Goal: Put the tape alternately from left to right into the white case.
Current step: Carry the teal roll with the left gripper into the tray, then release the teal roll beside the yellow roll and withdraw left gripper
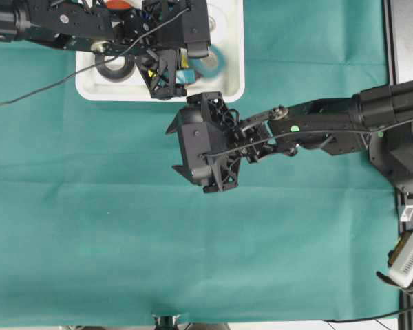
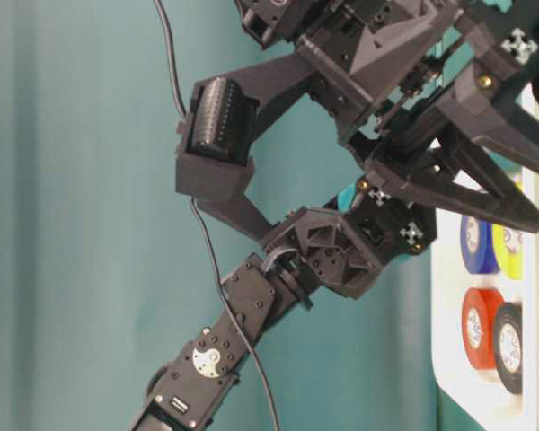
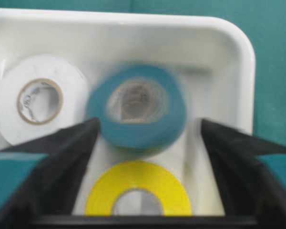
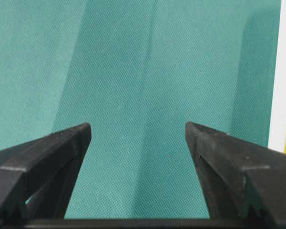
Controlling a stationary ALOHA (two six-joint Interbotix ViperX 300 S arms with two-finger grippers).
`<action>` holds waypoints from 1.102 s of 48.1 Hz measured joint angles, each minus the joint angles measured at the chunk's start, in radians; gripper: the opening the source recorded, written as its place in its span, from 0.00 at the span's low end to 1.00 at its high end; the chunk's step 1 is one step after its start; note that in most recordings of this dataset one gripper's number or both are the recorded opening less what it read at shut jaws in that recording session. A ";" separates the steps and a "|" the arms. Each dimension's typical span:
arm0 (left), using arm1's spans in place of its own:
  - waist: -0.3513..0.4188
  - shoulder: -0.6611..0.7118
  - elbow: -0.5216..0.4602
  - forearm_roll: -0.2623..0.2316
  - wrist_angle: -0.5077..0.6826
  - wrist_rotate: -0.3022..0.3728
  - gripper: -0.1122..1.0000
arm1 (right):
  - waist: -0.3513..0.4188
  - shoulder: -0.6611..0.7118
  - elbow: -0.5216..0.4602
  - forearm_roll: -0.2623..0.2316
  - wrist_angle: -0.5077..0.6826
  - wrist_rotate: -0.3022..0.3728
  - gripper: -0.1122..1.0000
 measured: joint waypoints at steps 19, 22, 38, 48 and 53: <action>0.000 -0.046 0.060 0.000 0.000 -0.003 1.00 | 0.000 0.000 0.002 0.000 0.002 0.000 0.91; 0.000 -0.061 0.075 0.000 0.002 -0.005 1.00 | 0.000 0.002 0.000 0.000 0.000 0.000 0.91; -0.037 -0.179 0.207 0.000 0.000 -0.011 1.00 | 0.000 0.000 0.003 0.000 0.002 0.000 0.91; -0.067 -0.252 0.296 0.000 0.000 -0.012 1.00 | 0.000 0.000 0.002 0.000 0.002 0.000 0.91; -0.092 -0.295 0.341 0.000 0.000 -0.017 1.00 | 0.000 0.000 0.003 0.002 0.002 0.000 0.91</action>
